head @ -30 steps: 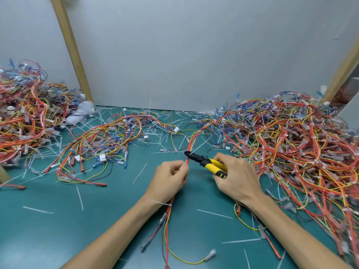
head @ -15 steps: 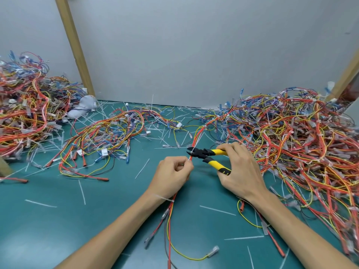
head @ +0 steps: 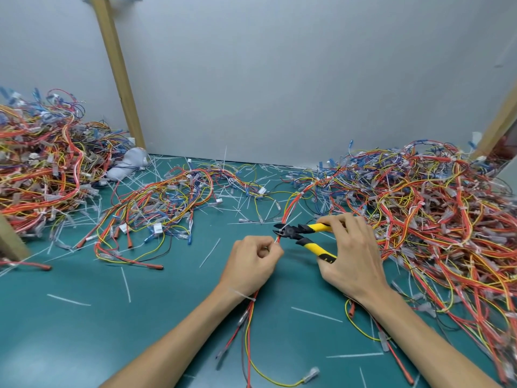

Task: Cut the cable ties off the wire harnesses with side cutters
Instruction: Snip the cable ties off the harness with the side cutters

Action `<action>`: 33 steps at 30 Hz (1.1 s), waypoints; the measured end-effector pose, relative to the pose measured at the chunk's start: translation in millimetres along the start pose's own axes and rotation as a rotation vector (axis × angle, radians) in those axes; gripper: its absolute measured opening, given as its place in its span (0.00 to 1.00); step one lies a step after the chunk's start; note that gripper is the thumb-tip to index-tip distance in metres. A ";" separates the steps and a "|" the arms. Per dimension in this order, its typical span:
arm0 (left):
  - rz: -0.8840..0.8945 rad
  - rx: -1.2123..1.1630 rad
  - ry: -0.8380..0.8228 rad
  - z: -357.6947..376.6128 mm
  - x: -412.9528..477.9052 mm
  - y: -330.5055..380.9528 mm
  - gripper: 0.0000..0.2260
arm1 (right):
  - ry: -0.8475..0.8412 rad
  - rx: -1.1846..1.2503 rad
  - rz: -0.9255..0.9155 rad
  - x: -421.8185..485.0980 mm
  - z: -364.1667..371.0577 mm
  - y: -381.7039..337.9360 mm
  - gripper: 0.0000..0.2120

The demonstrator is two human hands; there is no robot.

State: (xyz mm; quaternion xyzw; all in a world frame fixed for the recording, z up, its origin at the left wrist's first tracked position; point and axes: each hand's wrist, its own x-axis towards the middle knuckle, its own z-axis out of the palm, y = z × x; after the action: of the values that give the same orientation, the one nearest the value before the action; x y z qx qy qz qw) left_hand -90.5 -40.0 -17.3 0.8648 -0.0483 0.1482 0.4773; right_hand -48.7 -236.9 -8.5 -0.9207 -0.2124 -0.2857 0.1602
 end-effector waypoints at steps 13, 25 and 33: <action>-0.022 0.002 -0.006 -1.9 0.8 1.3 0.15 | 0.016 -0.007 0.009 -0.4 2.3 2.0 0.25; 0.024 0.043 -0.001 -0.9 -1.2 2.5 0.17 | -0.025 -0.029 -0.018 -1.3 1.7 2.3 0.20; 0.037 0.031 -0.004 -0.4 -3.8 2.8 0.17 | -0.069 -0.045 0.019 -2.2 0.1 0.0 0.12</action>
State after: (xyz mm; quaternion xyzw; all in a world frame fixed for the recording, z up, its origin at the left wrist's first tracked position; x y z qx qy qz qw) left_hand -94.9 -41.3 -15.9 0.8712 -0.0629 0.1561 0.4611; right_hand -50.3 -237.5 -9.9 -0.9353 -0.2024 -0.2569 0.1349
